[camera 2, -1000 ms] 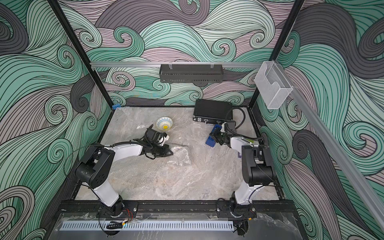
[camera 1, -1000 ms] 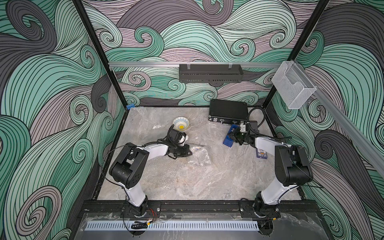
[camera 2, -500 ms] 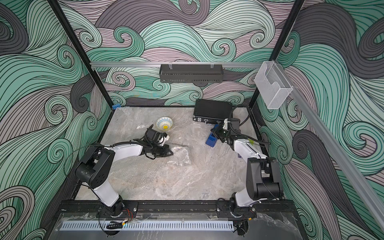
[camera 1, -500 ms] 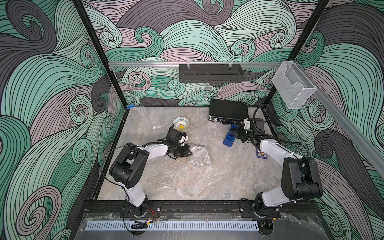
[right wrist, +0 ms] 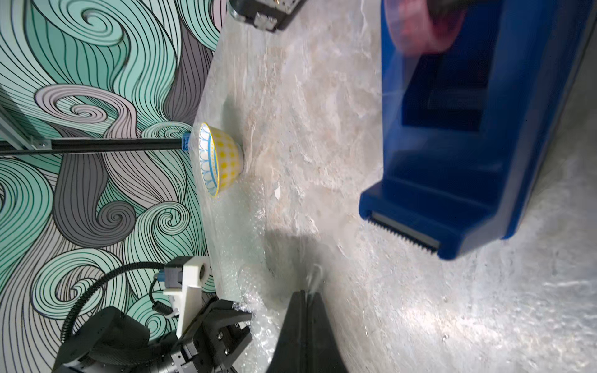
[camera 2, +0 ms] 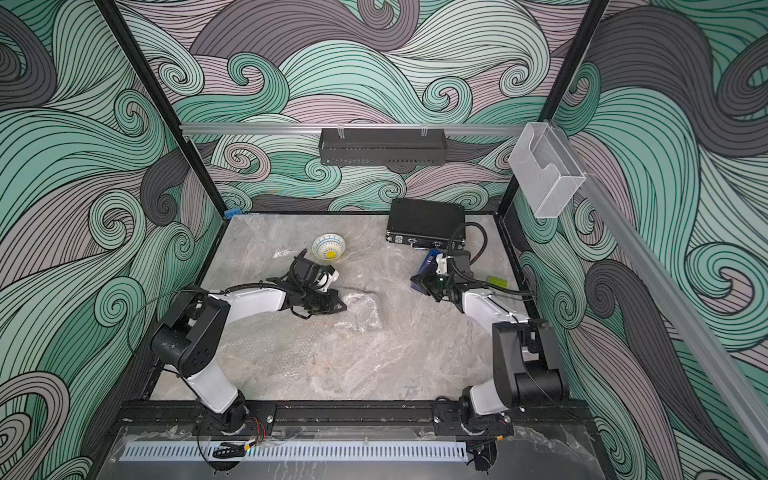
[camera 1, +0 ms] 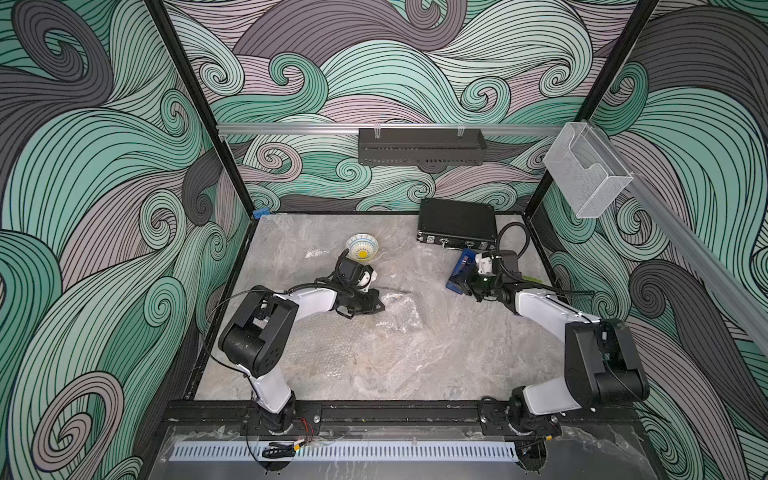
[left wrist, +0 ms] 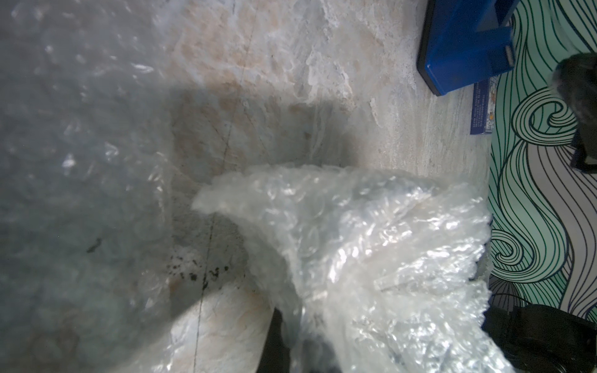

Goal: Wrap bowls in bubble wrap
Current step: Tear off the tape using the Tape Cutter.

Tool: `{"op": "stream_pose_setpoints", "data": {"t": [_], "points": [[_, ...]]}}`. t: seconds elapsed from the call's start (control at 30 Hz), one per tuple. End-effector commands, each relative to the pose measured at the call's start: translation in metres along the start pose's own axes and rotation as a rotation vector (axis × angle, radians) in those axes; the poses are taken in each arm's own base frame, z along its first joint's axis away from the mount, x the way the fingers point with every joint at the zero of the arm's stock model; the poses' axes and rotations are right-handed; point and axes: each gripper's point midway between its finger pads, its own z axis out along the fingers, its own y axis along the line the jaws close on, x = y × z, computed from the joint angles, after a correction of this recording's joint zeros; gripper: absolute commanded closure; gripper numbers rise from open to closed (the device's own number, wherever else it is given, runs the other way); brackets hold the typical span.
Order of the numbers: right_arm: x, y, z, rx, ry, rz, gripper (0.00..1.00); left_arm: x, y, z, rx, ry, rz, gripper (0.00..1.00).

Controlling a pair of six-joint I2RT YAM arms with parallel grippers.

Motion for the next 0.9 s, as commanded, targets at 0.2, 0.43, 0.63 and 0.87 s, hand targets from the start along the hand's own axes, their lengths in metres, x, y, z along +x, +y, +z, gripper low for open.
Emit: {"op": "stream_pose_setpoints", "data": {"t": [0.2,0.43,0.63,0.87], "points": [[0.032,-0.033,0.006,0.084,0.075,-0.038,1.00,0.001,-0.006,-0.003,-0.003,0.014,0.022,1.00],[0.048,-0.079,0.026,0.210,0.147,-0.001,1.00,0.002,-0.006,-0.002,-0.002,0.019,0.022,1.00],[0.059,-0.116,0.013,0.360,0.161,0.009,1.00,0.003,-0.005,-0.001,-0.006,0.028,0.016,1.00],[0.069,-0.132,0.004,0.379,0.158,0.041,1.00,0.002,-0.005,-0.001,-0.008,0.028,0.019,1.00]]}}
